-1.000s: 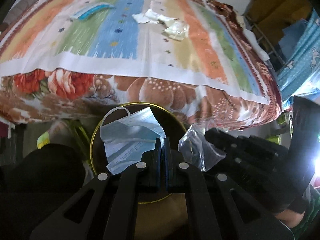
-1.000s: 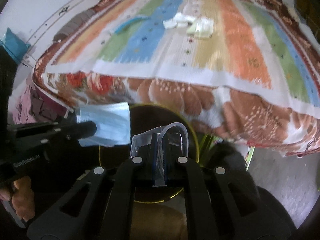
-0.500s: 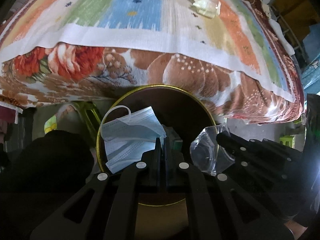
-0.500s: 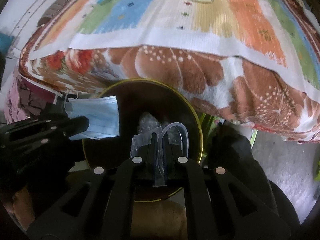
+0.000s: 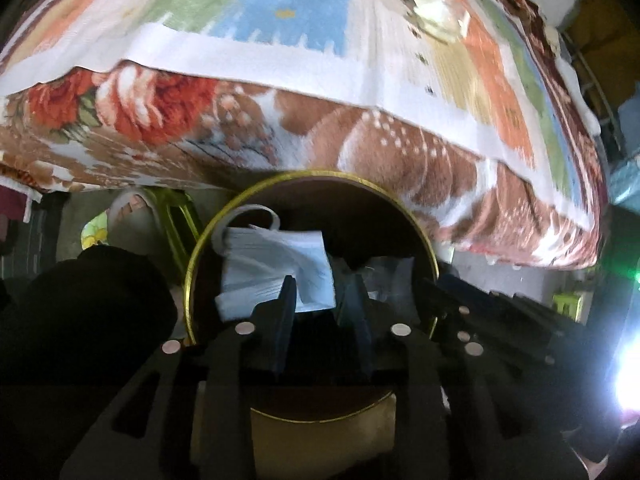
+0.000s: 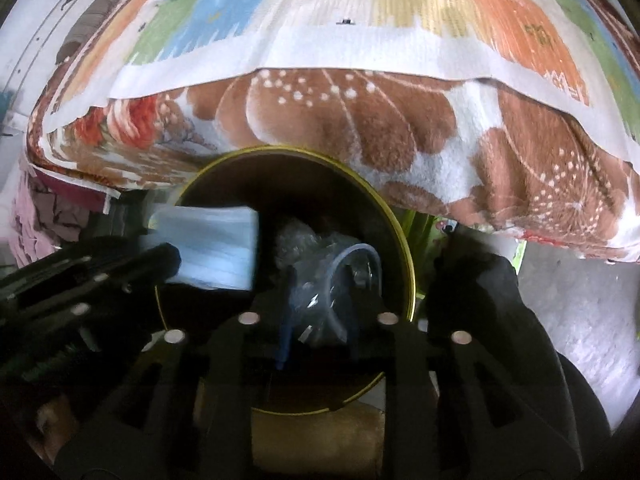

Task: Collect trash
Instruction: 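Open both tools to drop the mask and clear bag into the bin, then move both open tools back over the white tissues on the bed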

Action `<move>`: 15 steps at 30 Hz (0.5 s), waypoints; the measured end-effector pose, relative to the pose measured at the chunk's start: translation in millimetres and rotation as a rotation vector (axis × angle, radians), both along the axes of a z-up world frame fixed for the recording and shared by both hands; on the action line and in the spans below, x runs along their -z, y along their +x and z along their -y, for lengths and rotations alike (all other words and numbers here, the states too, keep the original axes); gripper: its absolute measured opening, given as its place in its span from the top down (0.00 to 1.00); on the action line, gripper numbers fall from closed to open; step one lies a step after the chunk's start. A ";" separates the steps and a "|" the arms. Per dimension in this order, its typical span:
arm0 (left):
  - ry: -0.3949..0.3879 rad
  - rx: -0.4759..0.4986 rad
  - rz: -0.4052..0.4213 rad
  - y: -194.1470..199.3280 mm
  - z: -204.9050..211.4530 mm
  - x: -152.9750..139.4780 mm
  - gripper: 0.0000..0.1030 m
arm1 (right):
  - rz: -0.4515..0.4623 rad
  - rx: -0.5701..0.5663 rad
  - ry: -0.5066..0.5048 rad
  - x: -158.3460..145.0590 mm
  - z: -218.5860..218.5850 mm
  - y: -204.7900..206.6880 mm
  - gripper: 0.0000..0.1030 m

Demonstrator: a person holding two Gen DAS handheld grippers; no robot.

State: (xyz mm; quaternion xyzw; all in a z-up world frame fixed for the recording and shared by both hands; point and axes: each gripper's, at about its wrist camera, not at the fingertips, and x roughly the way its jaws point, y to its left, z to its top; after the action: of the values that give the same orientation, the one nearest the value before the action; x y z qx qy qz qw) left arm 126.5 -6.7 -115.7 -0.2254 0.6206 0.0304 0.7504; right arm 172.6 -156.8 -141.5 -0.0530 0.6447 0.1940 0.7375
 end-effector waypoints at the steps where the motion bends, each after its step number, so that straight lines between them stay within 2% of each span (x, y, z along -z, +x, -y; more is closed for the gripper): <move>1: -0.003 -0.010 0.005 0.9 -1.1 -1.8 0.71 | 0.001 0.007 0.003 -0.7 1.6 1.0 0.73; 4: 0.014 -0.032 0.038 1.9 -5.2 -10.9 0.65 | 0.012 0.019 0.018 -4.5 3.2 2.8 0.68; 11: 0.032 -0.042 0.084 5.1 -8.3 -23.1 0.61 | 0.069 0.031 0.041 -21.7 3.3 7.6 0.59; 15: 0.067 -0.062 0.158 7.4 -15.8 -42.5 0.50 | 0.137 0.045 0.062 -41.0 6.5 14.3 0.52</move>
State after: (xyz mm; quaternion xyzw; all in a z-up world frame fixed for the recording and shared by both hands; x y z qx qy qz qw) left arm 133.9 9.1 -73.2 -0.2210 0.5508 0.0564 0.8029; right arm 186.9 -163.3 -100.5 -0.0289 0.5873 0.1930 0.7855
